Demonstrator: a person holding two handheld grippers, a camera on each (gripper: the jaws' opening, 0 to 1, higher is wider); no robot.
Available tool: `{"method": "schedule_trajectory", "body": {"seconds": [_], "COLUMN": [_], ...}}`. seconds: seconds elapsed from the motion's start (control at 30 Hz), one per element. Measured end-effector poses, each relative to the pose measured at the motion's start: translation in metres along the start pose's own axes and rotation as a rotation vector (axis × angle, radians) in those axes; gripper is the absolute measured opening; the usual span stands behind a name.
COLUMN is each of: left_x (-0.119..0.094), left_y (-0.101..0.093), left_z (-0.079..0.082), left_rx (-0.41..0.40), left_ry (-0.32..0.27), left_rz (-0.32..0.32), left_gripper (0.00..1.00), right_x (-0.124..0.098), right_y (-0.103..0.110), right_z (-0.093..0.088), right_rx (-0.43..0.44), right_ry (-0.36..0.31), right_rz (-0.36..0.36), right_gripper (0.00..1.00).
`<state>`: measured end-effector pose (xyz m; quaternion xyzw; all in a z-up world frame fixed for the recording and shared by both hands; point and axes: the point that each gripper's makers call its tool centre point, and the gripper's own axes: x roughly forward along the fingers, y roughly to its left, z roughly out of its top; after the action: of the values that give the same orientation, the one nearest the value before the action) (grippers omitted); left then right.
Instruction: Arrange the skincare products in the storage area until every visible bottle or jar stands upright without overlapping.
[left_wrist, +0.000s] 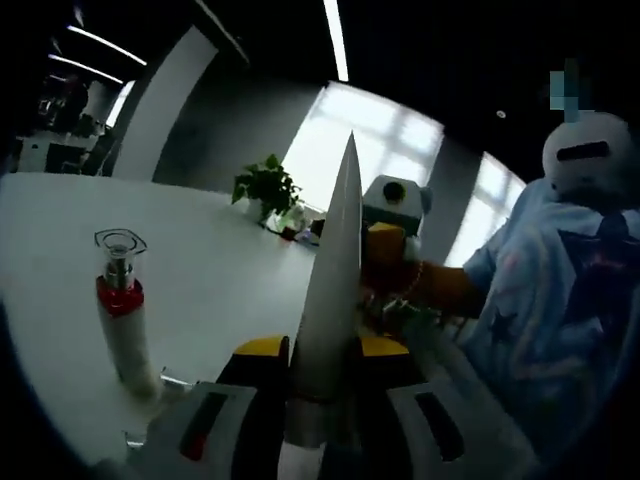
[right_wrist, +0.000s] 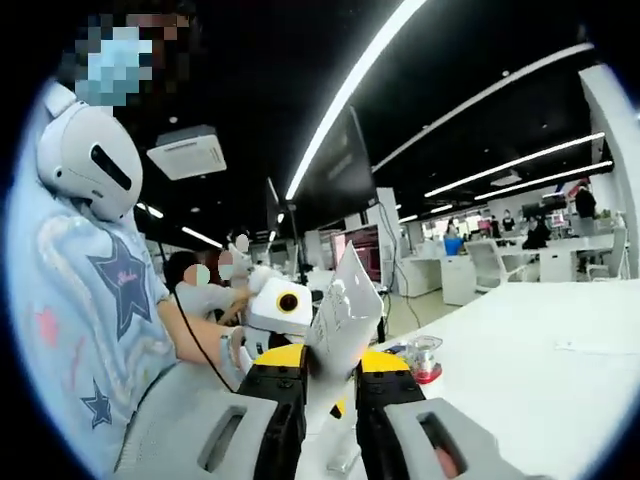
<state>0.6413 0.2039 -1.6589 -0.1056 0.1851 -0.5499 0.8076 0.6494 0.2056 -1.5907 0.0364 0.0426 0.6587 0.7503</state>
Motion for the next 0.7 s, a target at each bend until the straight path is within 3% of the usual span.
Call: {"method": "schedule_trajectory", "body": {"seconds": [0.2,0.7], "left_x": [0.0,0.0015], "left_y": [0.0035,0.0084], "left_z": [-0.0031,-0.0096], "left_rx": [0.077,0.185], "left_ry": [0.016,0.057], "left_rz": [0.036,0.079], "left_gripper": [0.21,0.2], "right_x": [0.0015,0.0024], "right_y": [0.0044,0.0049], "right_z": [-0.0025,-0.0098], "right_rx": [-0.039,-0.088], "right_ry": [0.028,0.079], "right_rz": [0.01,0.022], "right_gripper": [0.11,0.1]}}
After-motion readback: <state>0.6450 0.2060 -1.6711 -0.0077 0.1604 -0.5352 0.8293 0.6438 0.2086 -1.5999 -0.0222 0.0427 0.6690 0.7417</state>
